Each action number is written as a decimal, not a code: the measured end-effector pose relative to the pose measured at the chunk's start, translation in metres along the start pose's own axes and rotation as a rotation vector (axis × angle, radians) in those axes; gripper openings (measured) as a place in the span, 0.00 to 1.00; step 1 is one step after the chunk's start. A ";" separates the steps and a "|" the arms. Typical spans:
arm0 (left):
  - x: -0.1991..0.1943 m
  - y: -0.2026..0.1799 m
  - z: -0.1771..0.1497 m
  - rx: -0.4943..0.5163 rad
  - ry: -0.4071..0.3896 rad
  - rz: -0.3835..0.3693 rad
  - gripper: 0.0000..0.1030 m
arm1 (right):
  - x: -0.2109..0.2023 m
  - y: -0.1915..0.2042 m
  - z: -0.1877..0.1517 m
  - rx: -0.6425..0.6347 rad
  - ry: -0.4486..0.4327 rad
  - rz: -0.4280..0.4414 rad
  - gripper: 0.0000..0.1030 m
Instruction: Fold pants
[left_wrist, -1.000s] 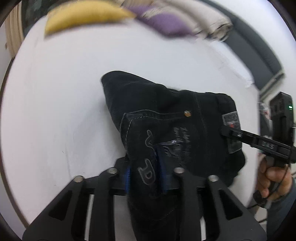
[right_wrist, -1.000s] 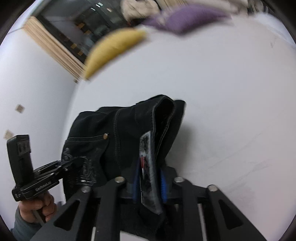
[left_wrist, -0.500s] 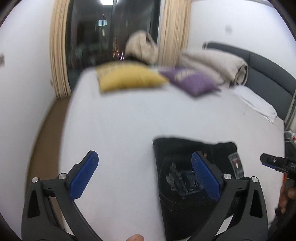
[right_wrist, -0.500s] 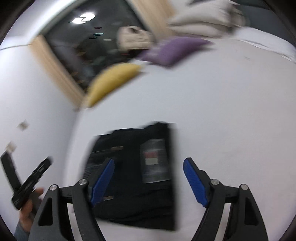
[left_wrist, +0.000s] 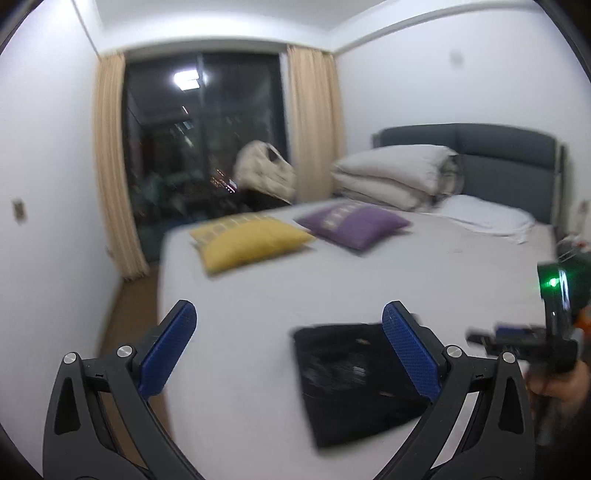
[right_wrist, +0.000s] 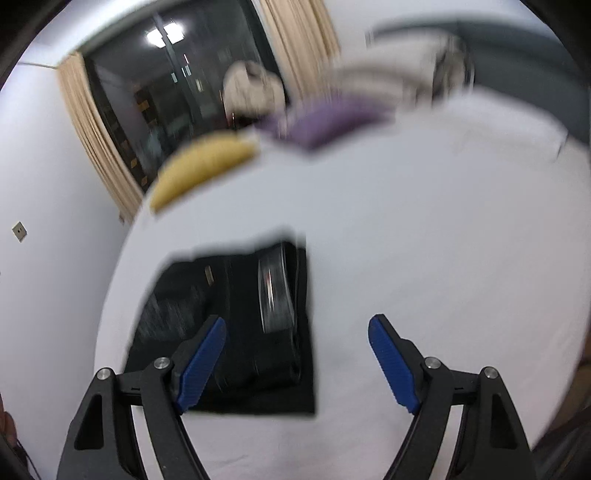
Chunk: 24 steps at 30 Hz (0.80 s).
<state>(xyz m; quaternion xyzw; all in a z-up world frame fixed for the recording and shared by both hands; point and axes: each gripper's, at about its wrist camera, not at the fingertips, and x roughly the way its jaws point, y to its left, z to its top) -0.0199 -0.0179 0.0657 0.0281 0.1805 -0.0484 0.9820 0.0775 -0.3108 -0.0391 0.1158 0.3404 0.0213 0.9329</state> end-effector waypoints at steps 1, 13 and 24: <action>-0.008 0.003 0.007 -0.025 0.013 -0.046 1.00 | -0.020 0.008 0.008 -0.028 -0.073 -0.005 0.83; -0.057 -0.003 0.051 -0.078 0.052 -0.057 1.00 | -0.159 0.114 0.034 -0.330 -0.528 -0.017 1.00; -0.010 -0.031 0.010 -0.081 0.354 0.021 1.00 | -0.137 0.117 0.023 -0.213 -0.186 -0.087 1.00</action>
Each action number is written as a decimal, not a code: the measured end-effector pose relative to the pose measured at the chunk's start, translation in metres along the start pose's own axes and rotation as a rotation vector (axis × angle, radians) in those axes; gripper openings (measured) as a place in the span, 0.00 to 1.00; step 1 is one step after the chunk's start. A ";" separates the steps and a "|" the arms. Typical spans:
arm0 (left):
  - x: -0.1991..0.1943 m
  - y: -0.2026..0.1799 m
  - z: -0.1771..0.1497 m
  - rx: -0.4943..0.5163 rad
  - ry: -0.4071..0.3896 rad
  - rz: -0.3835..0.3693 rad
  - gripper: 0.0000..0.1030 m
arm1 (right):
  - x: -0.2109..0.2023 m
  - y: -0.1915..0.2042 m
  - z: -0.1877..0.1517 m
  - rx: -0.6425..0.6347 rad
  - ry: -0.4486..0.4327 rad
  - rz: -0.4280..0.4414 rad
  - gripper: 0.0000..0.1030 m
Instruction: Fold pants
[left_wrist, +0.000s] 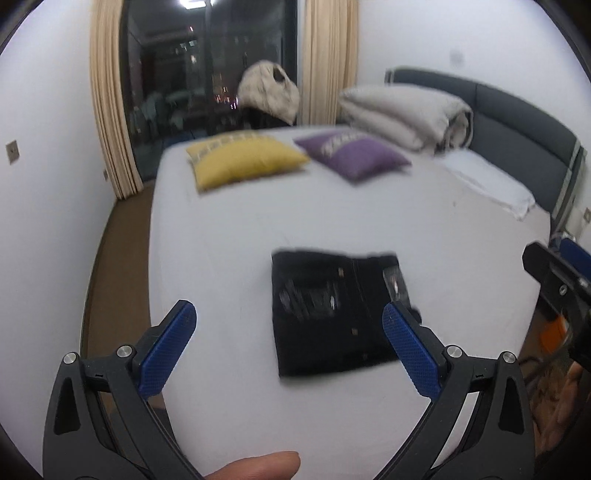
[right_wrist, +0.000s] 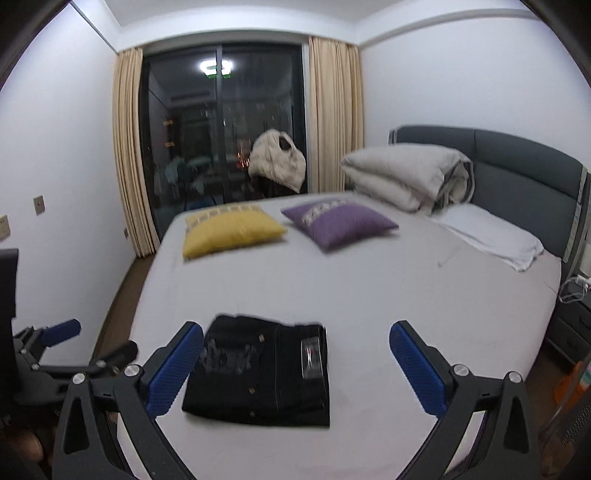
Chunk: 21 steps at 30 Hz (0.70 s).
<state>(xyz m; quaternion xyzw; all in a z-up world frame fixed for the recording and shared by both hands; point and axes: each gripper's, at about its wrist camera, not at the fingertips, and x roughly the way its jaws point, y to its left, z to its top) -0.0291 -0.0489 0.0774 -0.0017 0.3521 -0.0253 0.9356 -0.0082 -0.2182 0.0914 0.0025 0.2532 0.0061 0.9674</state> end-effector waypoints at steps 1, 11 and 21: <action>0.007 -0.002 -0.003 0.002 0.013 -0.010 1.00 | 0.001 0.000 -0.004 0.005 0.010 0.001 1.00; 0.054 0.002 -0.015 -0.032 0.105 -0.007 1.00 | 0.020 -0.008 -0.020 0.034 0.103 -0.026 1.00; 0.075 0.006 -0.020 -0.031 0.129 0.006 1.00 | 0.027 -0.002 -0.024 0.015 0.141 -0.019 1.00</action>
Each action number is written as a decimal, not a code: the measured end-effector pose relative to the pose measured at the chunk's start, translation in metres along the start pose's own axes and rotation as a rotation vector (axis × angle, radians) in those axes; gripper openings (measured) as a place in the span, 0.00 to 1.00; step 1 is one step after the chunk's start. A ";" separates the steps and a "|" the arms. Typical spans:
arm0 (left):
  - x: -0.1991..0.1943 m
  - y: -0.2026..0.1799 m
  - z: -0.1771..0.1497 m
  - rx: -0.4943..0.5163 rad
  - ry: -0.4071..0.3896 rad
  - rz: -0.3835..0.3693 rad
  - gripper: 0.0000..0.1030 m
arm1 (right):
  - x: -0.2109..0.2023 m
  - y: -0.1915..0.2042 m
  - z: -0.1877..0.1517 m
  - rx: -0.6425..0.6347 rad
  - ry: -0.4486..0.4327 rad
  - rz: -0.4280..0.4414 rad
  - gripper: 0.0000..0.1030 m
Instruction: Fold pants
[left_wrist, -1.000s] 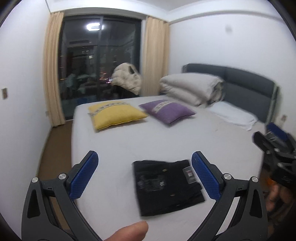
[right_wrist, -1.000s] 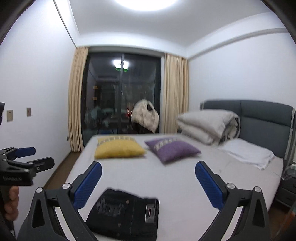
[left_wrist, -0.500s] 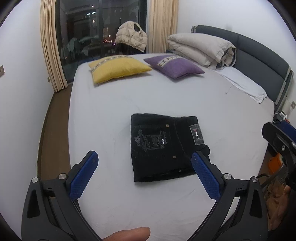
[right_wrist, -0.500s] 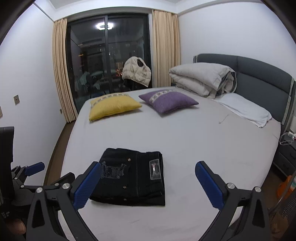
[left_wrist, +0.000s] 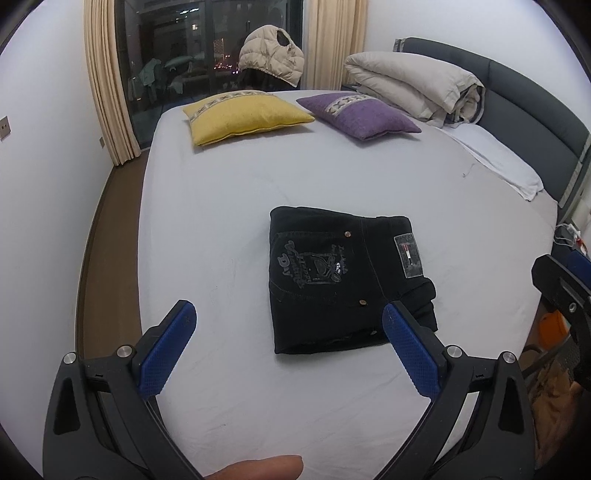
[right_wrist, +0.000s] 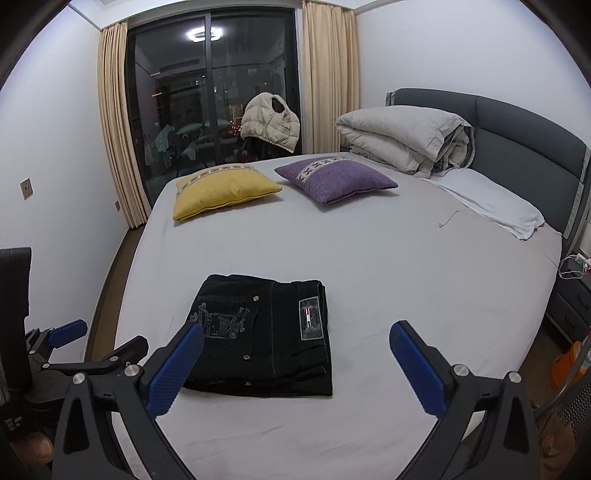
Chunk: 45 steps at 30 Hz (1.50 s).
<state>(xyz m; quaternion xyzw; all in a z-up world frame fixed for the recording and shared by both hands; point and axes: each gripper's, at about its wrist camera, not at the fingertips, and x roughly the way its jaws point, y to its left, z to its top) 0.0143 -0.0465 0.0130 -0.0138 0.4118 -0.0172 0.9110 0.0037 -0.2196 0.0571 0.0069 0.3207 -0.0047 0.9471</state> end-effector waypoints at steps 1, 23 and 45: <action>0.001 0.000 0.000 0.001 0.001 -0.001 1.00 | 0.001 0.001 0.000 -0.001 0.005 0.001 1.00; 0.010 -0.002 -0.004 -0.002 0.018 0.004 1.00 | 0.006 0.005 -0.005 -0.013 0.042 0.005 1.00; 0.013 0.000 -0.007 -0.010 0.017 0.011 1.00 | 0.014 0.005 -0.014 -0.009 0.084 0.014 1.00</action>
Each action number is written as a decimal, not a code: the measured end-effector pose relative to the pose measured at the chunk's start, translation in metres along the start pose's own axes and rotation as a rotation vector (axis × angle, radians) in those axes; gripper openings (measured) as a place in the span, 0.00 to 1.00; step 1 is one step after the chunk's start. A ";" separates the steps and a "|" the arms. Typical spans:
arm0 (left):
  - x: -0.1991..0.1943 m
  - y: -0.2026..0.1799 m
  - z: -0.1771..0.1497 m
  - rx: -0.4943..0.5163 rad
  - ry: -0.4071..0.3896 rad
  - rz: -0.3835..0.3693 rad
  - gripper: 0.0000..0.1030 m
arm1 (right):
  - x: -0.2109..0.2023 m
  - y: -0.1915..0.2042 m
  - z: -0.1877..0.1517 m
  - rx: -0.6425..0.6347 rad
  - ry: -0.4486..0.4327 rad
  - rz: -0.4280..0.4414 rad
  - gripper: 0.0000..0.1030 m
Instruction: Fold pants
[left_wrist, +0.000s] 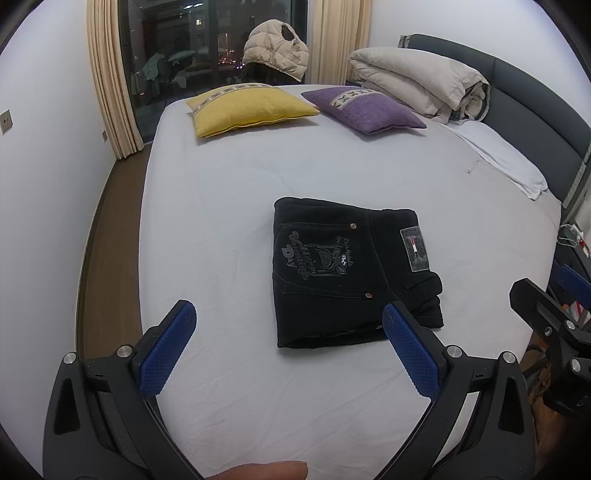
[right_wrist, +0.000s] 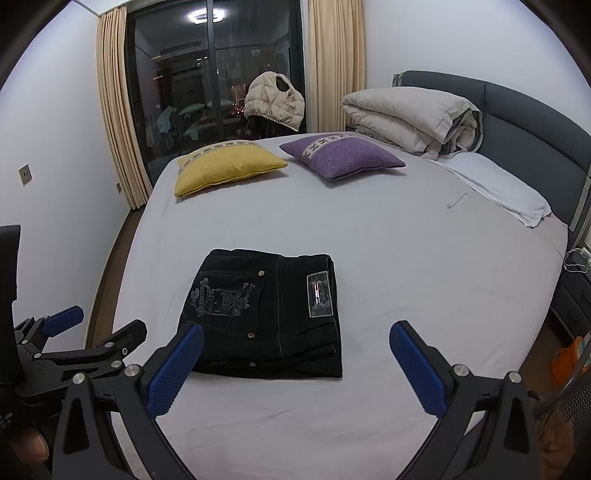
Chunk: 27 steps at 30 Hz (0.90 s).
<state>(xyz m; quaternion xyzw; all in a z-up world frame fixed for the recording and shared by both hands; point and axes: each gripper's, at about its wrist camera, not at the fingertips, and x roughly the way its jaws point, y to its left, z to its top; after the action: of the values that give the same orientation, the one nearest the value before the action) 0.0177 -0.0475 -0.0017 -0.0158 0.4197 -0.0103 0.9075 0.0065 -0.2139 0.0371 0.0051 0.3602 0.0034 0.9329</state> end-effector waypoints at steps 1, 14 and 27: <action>0.000 0.000 0.000 0.000 0.000 0.000 1.00 | 0.001 -0.001 0.001 0.001 0.002 0.001 1.00; 0.000 0.000 0.000 -0.002 0.000 0.001 1.00 | 0.006 0.001 -0.005 0.005 0.032 -0.002 1.00; 0.001 0.002 -0.001 -0.005 0.002 0.003 1.00 | 0.007 -0.001 -0.007 0.005 0.051 -0.001 1.00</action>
<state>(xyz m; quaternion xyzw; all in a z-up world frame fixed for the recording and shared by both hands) 0.0175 -0.0458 -0.0033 -0.0174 0.4206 -0.0077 0.9070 0.0069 -0.2146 0.0268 0.0070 0.3840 0.0023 0.9233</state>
